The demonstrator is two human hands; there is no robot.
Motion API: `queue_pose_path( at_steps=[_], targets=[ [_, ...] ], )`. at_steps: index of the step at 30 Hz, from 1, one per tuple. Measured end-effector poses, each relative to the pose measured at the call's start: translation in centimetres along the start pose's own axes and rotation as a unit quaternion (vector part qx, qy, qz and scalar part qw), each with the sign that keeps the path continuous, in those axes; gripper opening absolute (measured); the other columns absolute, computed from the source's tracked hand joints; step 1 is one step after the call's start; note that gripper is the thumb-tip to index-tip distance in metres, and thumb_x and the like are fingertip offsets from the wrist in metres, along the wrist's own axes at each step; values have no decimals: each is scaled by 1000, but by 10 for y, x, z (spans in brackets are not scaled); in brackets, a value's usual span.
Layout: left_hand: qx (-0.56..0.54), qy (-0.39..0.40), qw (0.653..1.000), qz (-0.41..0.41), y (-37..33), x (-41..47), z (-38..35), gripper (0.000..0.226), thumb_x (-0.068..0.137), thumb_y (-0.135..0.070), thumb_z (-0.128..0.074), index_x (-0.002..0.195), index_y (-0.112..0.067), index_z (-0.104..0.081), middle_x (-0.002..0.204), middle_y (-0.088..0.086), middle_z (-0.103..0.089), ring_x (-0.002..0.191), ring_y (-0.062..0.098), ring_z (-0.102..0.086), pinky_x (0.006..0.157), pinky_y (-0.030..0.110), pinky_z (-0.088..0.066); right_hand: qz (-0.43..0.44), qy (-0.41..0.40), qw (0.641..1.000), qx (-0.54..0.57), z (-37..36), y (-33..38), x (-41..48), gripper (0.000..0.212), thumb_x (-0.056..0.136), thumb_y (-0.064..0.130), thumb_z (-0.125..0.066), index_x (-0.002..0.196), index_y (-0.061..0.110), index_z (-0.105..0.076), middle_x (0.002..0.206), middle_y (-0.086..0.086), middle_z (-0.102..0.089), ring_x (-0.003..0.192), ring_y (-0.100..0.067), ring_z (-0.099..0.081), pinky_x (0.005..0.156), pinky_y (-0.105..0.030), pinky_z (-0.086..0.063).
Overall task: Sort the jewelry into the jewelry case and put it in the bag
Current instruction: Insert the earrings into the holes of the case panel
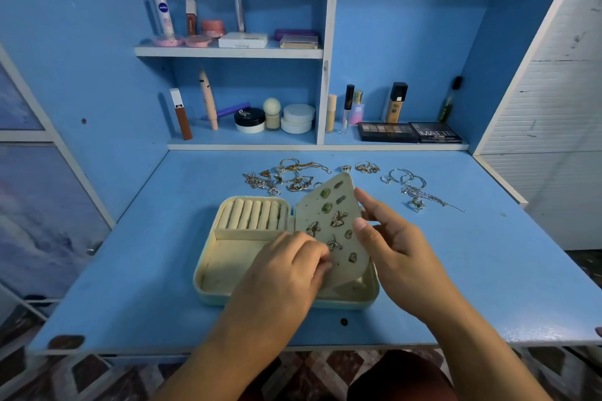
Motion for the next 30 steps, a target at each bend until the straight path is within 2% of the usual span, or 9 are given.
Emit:
queue_pose_path(
  at_steps=[3, 8, 12, 15, 18, 20, 23, 27, 30],
  targets=[
    [8, 7, 1000, -18, -2, 2, 0, 17, 91, -25, -51, 88, -13, -62, 86, -3, -61, 80, 14, -57, 74, 23, -47, 0, -3, 1000, -1, 0, -3, 1, 62, 80, 48, -51, 140, 33, -44, 105, -6, -69, 101, -29, -65, 87, -53, -53],
    [-80, 33, 996, 16, 4, 7, 1, 23, 89, -32, -53, 88, -15, -69, 85, -8, -64, 83, 8, -60, 74, 21, -48, 3, 1, 1000, -6, 1, -8, 2, 60, 82, 49, -51, 139, 35, -44, 107, -12, -68, 104, -31, -64, 88, -53, -52],
    [-134, 21, 990, 31, 8, 4, 5, 25, 90, -34, -55, 93, -19, -74, 87, -14, -66, 85, 1, -61, 75, 18, -50, -19, -6, 991, 129, 0, -8, 1, 34, 98, 18, -43, 131, 25, -50, 112, 0, -68, 100, -14, -67, 82, -30, -55],
    [-140, -21, 989, 35, 7, -5, 8, 26, 94, -30, -56, 105, -16, -74, 97, -12, -67, 92, 3, -62, 78, 20, -51, -39, -38, 971, 233, -6, -15, -7, 28, 98, -1, -37, 112, 18, -52, 114, -9, -65, 87, -20, -66, 73, -34, -55],
    [-166, -64, 983, 45, 8, -18, 11, 31, 95, -29, -55, 114, -9, -71, 106, -8, -67, 100, 8, -64, 82, 23, -52, -20, -38, 961, 275, -18, -16, -17, 23, 94, -8, -41, 99, 8, -56, 106, -10, -67, 84, -17, -68, 69, -24, -55],
    [-194, -84, 976, 57, 10, -23, 13, 32, 92, -29, -58, 116, -10, -70, 109, -10, -66, 104, 8, -64, 87, 20, -50, 14, -22, 971, 237, -27, -14, -20, 18, 94, -3, -49, 96, 7, -64, 97, -11, -71, 88, -23, -69, 75, -28, -55],
    [-259, -96, 953, 125, 21, -24, 17, 26, 88, -28, -64, 111, -18, -71, 106, -16, -69, 102, 4, -66, 88, 14, -49, 60, -20, 992, 111, -34, -12, -19, 21, 86, 30, -61, 103, 22, -70, 101, -10, -70, 92, -36, -62, 85, -51, -51],
    [-347, -54, 909, 222, 38, -22, 17, 20, 80, -26, -72, 99, -32, -76, 98, -14, -74, 98, 5, -69, 86, 15, -50, 82, -7, 993, 90, -42, -7, -14, 39, 75, 59, -67, 103, 32, -70, 99, -11, -68, 89, -33, -61, 82, -51, -50],
    [-406, -37, 871, 275, 43, -21, 14, 20, 73, -25, -74, 89, -35, -78, 92, -7, -76, 91, 10, -72, 81, 19, -54, 68, 15, 991, 118, -46, -6, -11, 40, 76, 54, -70, 103, 25, -71, 93, -14, -70, 87, -38, -61, 81, -52, -50]
  ],
)
Point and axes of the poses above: each hand's wrist, its own x-axis towards the middle knuckle, its own z-axis out of the back of the hand, y = z × x, the point moved 6 cm from there along x, towards the middle knuckle
